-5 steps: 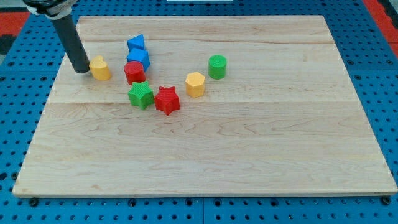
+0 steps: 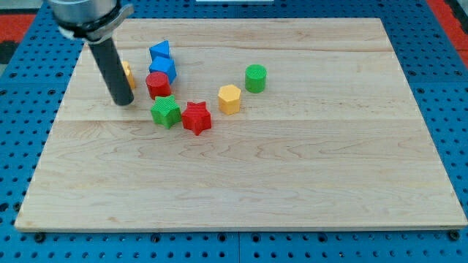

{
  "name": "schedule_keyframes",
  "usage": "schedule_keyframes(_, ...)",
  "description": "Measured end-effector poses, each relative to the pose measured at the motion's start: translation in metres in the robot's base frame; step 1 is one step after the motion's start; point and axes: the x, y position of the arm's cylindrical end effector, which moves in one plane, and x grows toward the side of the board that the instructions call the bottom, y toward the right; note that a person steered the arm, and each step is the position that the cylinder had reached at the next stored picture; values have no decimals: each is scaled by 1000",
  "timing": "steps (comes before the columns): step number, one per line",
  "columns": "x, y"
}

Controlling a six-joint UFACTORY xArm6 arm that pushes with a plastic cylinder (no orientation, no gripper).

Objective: Place the heart at the top left corner of the board

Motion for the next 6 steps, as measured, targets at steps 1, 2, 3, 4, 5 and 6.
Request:
schedule_keyframes(1,-60,-28)
schedule_keyframes(2,-76,-40)
schedule_keyframes(3,-130,-50)
schedule_keyframes(4,-149,-22)
schedule_keyframes(5,-142,-20)
schedule_keyframes(6,-144,-20)
